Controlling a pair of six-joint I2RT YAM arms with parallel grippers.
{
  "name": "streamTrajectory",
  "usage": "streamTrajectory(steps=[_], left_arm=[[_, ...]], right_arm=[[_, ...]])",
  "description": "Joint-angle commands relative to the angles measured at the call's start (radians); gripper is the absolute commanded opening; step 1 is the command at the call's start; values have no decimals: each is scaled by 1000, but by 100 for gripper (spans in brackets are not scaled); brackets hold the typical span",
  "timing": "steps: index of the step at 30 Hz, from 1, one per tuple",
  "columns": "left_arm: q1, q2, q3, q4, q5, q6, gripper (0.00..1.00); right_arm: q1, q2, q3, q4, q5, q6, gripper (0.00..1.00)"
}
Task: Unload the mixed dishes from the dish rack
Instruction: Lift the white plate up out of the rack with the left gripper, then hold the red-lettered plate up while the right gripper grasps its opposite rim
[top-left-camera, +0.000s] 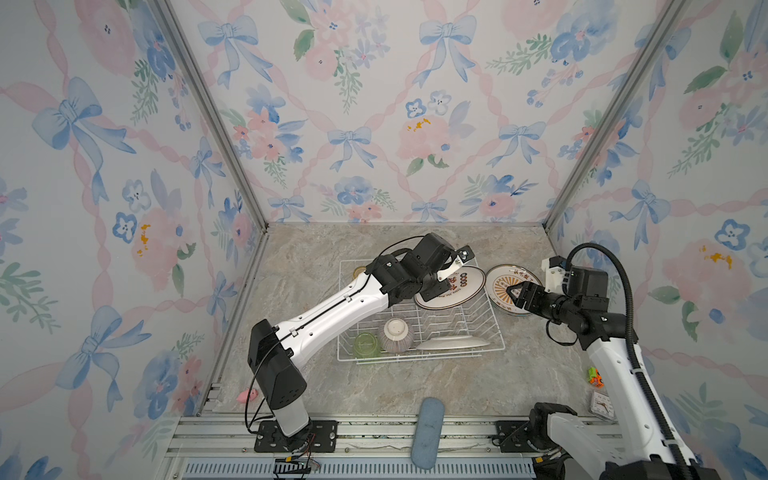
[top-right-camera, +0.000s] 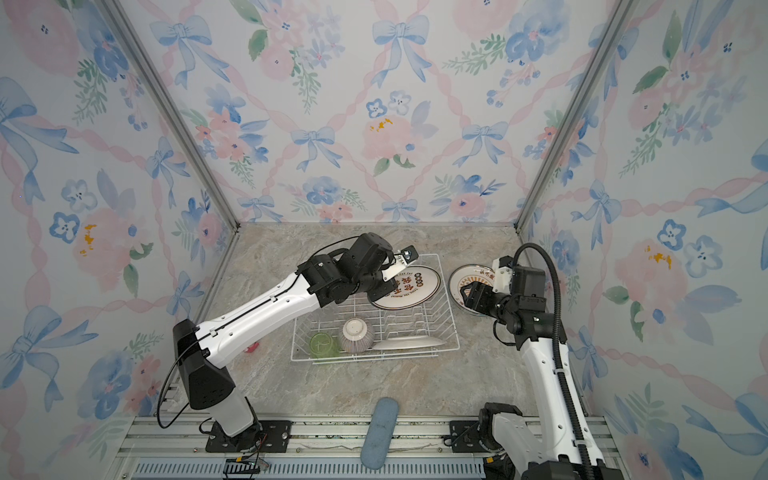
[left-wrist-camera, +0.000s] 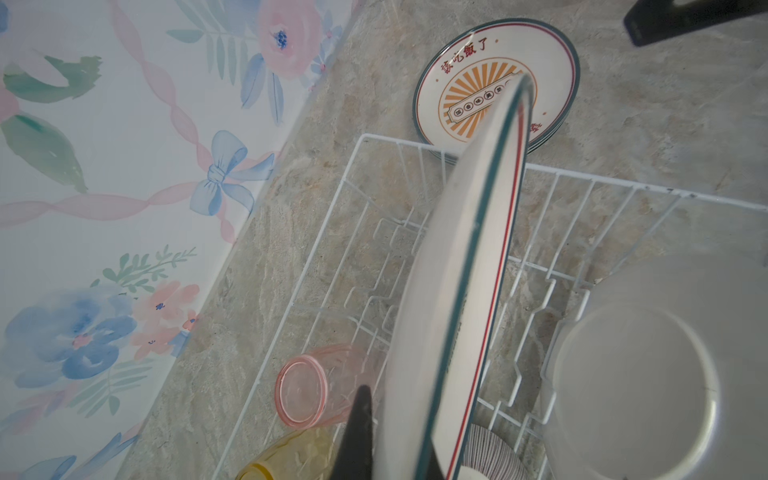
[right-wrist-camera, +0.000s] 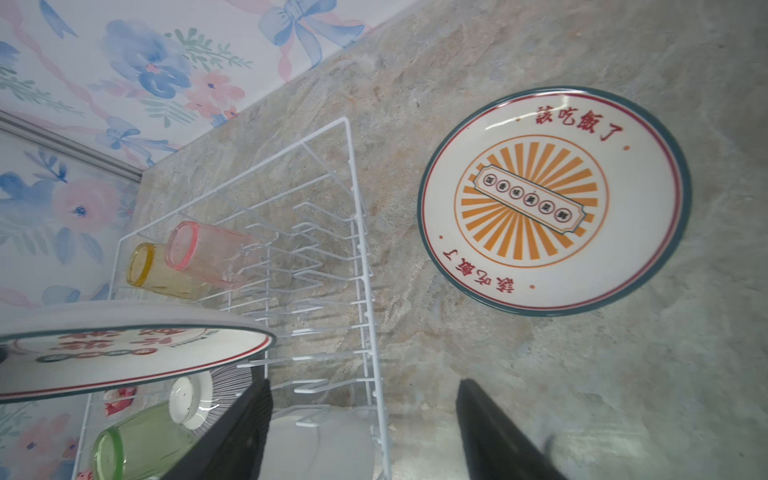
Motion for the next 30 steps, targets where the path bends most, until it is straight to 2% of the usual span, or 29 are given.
streamTrajectory(steps=[1,8,14,24,30], left_arm=[[41,-64,49,29,150,-77,0],[114,-71,74,30,321,-134,0],[162,-58,100,32,457,-175,0],[195,-22,144,34,637,-220,0],[196,5,166,36,707,-230,0]], right_arm=[[-6,-28,-47,134,-189,9,72],[-4,-40,-126,305,-407,59,70],[-2,-43,-179,457,-535,128,70],[11,-54,-193,574,-587,187,69],[45,-45,-194,684,-609,249,63]])
